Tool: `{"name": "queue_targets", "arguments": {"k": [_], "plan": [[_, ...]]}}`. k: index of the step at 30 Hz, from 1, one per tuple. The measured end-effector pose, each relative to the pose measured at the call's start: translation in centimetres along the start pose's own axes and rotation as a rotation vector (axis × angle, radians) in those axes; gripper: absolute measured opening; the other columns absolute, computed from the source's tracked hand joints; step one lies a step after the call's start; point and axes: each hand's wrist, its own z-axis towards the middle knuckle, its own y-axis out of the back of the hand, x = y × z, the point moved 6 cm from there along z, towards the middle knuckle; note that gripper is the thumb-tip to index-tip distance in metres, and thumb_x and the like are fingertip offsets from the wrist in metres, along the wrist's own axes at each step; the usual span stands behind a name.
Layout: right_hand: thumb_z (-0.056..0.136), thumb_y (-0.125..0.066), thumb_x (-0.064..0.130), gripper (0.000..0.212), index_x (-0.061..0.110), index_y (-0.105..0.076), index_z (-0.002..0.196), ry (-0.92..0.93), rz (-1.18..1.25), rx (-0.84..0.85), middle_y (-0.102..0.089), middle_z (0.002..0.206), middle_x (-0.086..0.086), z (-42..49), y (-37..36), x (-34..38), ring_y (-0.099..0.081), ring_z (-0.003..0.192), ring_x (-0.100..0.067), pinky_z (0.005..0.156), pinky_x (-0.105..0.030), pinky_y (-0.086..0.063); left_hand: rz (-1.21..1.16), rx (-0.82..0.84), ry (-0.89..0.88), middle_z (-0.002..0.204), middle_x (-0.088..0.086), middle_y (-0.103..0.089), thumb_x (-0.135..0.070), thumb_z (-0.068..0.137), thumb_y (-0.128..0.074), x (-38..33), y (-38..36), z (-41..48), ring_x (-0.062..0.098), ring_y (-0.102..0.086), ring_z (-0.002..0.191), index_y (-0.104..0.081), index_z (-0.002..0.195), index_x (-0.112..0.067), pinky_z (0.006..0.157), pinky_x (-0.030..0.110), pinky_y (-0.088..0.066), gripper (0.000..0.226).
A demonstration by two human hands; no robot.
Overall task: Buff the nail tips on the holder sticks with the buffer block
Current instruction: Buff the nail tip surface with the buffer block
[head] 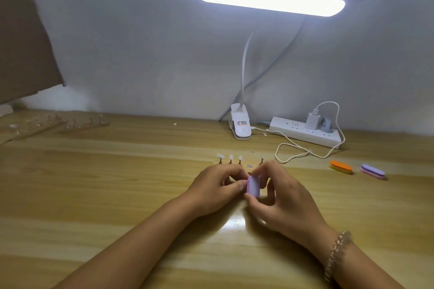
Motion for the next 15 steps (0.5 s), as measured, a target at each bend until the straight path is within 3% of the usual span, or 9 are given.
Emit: {"name": "queue_targets", "arguments": {"k": [3,8,12,15], "plan": [[0.077,-0.076,0.033,0.029,0.028,-0.054,0.095,-0.077,0.053,-0.073,-0.058,0.088,0.014,0.5,0.5,-1.2,-0.053,0.071,-0.003,0.062,-0.031,-0.048,-0.004,-0.003,0.005,0.083,-0.018,-0.066,-0.02,0.095,-0.064,0.0,0.0,0.0,-0.002,-0.048,0.058,-0.071,0.094,-0.029,0.062,0.021,-0.036,0.012],[0.075,-0.073,0.038,0.028,0.03,-0.053,0.092,-0.045,0.121,-0.04,-0.061,0.084,0.015,0.2,0.2,-0.9,-0.056,0.066,-0.01,0.059,-0.032,-0.049,-0.053,-0.016,-0.01,0.085,-0.016,-0.067,-0.014,0.097,-0.061,-0.2,0.1,-0.1,-0.003,-0.051,0.063,-0.07,0.094,-0.024,0.065,0.019,-0.039,0.013],[0.077,-0.074,0.037,0.03,0.031,-0.052,0.098,-0.199,0.168,-0.239,-0.062,0.084,0.013,0.5,1.7,-2.6,-0.054,0.058,-0.011,0.061,-0.033,-0.048,-0.138,-0.038,0.011,0.093,-0.006,-0.074,-0.014,0.1,-0.057,-0.4,0.1,-0.2,0.008,-0.067,0.084,-0.068,0.099,-0.016,0.071,0.033,-0.049,0.011],[0.078,-0.075,0.036,0.033,0.032,-0.051,0.101,-0.063,0.099,-0.133,-0.061,0.088,0.016,0.1,0.7,-1.0,-0.057,0.059,-0.011,0.059,-0.031,-0.049,-0.106,-0.029,0.008,0.088,-0.01,-0.07,-0.011,0.1,-0.055,-0.3,0.1,-0.3,0.01,-0.065,0.081,-0.067,0.099,-0.017,0.076,0.042,-0.052,0.013]]}}
